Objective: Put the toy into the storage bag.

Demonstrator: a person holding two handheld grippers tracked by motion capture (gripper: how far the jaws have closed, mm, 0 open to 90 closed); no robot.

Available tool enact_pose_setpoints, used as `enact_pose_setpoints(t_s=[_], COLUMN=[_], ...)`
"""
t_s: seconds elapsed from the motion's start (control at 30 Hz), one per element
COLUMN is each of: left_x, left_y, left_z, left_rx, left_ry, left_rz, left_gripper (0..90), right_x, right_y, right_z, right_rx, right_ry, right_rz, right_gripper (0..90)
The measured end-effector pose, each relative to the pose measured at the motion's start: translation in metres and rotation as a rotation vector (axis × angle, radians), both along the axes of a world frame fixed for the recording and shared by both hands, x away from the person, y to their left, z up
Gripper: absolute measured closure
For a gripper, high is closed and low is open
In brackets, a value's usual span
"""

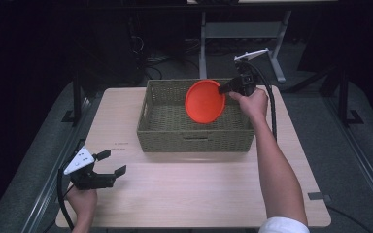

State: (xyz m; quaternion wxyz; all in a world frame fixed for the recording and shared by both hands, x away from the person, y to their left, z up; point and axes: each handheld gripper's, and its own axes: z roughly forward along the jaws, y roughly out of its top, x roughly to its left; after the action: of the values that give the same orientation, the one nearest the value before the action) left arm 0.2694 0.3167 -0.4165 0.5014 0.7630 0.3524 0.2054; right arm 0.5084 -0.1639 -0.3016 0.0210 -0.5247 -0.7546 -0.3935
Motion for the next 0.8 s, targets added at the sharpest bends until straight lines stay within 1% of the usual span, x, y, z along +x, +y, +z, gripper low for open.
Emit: enact_pose_setpoints(t_s=[0.1,0.23,0.33,0.37,0.4,0.47,0.6,0.63,0.7,0.8], left_x=[0.0,0.0,0.0,0.0,0.0,0.0,0.001,0.001,0.001,0.001], left_y=[0.0,0.001,0.001,0.0,0.0,0.0,0.0,0.0,-0.001,-0.001], left_z=[0.0,0.0,0.0,0.0,0.0,0.0,0.0,0.0,0.0,0.0], left_rx=[0.008,0.001,0.009,0.001,0.003,0.0,-0.01,-0.007,-0.007,-0.008], left_ry=[0.002,0.002,0.003,0.001,0.001,0.0,0.007,0.002,-0.003,0.005], left_rz=[0.001,0.003,-0.002,-0.002,-0.002,-0.002,0.002,-0.002,-0.006,-0.005], left_gripper=[12.6,12.7,12.6,12.6,12.7,12.6,12.6,12.7,12.6,12.6], right_x=[0.002,0.005,0.006,0.007,0.008,0.009,0.013,0.014,0.016,0.018], right_y=[0.004,0.007,0.008,0.008,0.008,0.008,0.013,0.014,0.017,0.017], right_z=[-0.004,-0.011,-0.016,-0.018,-0.02,-0.026,-0.039,-0.041,-0.045,-0.049], right_rx=[-0.02,-0.037,-0.052,-0.052,-0.054,-0.075,-0.073,-0.077,-0.093,-0.111], right_ry=[0.015,0.03,0.038,0.044,0.057,0.069,0.099,0.109,0.127,0.152], right_rz=[0.014,0.01,0.002,-0.006,-0.01,-0.015,-0.024,-0.024,-0.023,-0.029], right_gripper=[81.9,81.9,81.9,81.9,81.9,81.9,81.9,81.9,81.9,81.8])
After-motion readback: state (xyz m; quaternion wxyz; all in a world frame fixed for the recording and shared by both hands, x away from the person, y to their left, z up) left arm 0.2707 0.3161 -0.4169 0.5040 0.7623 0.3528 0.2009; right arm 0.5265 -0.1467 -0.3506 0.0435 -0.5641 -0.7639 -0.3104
